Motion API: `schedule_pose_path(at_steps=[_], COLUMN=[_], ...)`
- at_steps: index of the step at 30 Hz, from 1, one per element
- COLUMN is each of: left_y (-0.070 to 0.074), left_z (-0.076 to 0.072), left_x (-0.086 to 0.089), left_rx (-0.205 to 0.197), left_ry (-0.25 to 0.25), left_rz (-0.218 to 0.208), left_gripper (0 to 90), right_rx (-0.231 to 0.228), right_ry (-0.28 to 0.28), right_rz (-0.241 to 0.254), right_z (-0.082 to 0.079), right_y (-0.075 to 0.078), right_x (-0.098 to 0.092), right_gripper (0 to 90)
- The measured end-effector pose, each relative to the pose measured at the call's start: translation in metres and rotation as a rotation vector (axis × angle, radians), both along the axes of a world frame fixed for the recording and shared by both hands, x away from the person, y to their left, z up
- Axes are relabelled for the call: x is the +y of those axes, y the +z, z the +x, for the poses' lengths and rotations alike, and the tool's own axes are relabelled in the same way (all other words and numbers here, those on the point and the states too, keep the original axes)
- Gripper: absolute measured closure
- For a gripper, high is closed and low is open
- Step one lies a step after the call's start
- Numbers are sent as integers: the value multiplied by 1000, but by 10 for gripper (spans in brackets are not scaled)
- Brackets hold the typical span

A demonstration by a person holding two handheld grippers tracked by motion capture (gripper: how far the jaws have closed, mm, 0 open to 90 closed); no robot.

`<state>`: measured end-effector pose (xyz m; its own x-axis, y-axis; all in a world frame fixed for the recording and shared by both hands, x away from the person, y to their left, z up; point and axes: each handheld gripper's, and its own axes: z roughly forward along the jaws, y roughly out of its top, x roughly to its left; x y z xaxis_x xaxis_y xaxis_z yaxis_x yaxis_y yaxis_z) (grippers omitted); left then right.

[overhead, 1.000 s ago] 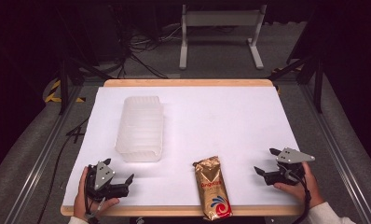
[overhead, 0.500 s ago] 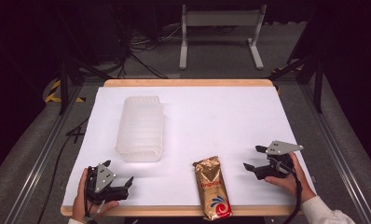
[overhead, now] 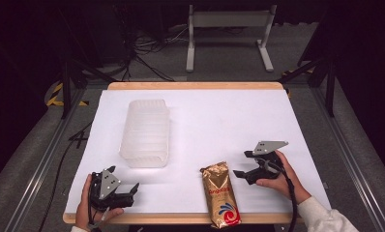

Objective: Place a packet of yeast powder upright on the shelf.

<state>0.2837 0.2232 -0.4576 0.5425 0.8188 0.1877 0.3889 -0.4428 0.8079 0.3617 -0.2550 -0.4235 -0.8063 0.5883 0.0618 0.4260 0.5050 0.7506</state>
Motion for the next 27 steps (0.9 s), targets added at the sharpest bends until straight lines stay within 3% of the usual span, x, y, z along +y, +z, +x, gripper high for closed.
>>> schedule_pose_path(at_steps=[6, 16, 24, 27], left_y=[0, 0, 0, 0], left_z=[-1, -1, -1, -1], left_x=[0, 1, 0, 0], left_rx=[0, 2, 4, 3], left_ry=[1, -3, -5, -8], left_rz=[-5, -1, -4, -2], left_gripper=[51, 52, 53, 55], right_rx=[50, 134, 159, 154], right_ry=[42, 72, 73, 71], right_rz=[3, 18, 13, -10], right_z=[6, 13, 18, 18], right_y=[-4, -16, -18, -17], right_x=[23, 40, 51, 54], right_gripper=[140, 131, 120, 157])
